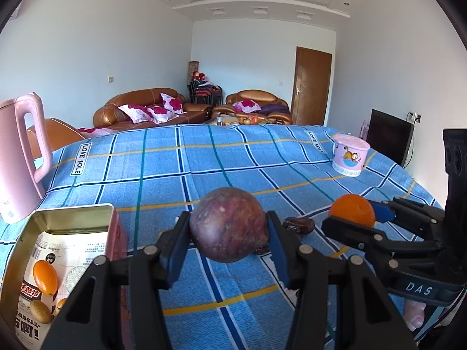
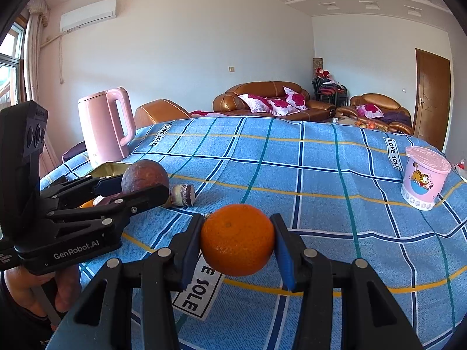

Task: Organize fruits
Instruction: 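Carry the purple-brown fruit with the left gripper while the right carries the orange toward the tin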

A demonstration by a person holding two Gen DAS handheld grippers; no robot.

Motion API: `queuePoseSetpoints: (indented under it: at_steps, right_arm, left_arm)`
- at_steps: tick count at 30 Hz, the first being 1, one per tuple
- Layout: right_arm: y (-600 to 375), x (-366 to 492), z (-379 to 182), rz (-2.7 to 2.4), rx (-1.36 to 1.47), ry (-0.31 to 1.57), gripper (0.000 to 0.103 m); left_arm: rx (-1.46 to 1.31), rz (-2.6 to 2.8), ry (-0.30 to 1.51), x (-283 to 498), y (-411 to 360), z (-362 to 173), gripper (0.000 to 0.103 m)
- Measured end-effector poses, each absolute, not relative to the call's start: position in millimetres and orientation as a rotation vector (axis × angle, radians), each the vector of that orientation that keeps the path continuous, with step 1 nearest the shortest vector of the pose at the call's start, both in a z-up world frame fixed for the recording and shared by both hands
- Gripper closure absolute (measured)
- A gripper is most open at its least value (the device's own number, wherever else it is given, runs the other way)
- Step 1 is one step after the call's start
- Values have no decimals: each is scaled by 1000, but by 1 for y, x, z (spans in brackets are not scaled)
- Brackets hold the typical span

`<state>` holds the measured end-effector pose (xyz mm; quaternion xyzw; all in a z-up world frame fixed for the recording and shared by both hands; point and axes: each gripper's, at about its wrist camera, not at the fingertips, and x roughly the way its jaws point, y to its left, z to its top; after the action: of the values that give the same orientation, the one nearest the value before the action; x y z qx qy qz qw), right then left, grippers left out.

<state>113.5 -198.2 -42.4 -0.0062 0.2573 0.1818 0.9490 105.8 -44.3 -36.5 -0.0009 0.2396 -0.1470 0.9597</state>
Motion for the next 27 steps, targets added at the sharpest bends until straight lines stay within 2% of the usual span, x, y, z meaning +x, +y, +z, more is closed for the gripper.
queuePoseSetpoints:
  at_steps: [27]
  right_arm:
    - [-201,95,-34,369,-20,412,55]
  left_arm:
    - [14,-264,388,88,-44,-28,51]
